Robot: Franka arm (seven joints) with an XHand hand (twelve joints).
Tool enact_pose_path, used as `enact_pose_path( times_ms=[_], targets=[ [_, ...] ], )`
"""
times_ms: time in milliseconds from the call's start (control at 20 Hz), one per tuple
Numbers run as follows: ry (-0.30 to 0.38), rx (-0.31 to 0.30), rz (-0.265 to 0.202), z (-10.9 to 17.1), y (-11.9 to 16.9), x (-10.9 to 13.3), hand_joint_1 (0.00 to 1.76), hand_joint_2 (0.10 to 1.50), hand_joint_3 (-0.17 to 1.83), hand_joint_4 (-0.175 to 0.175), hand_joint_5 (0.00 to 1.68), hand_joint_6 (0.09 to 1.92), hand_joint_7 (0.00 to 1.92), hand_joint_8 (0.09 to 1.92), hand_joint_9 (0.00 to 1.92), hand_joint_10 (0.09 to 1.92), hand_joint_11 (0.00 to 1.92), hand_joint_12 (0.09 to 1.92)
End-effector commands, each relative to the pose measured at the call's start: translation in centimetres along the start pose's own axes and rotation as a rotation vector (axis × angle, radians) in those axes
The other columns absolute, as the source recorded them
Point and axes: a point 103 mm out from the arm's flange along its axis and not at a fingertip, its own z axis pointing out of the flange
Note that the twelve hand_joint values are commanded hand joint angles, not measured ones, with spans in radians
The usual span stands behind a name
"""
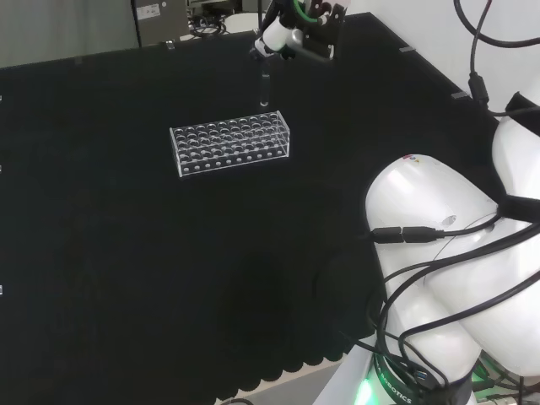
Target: Put the test tube back in the rack.
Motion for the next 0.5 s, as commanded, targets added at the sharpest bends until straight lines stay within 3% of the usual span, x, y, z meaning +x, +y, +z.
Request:
enact_pose_path(
  times_ms=[50,500],
  targets=[
    [0.005,0.001,0.014,1.3,1.2,-0.3,1.24,0.63,0.62,-0.175,1.43,0.35,1.8,0.41,1.69,0.34,1.29,0.87],
    [-0.011,0.01,0.028,2.2,2.4,-0.5,1.24,0.63,0.62,-0.175,1.43,0.35,1.8,0.41,1.69,0.34,1.29,0.87]
  ],
)
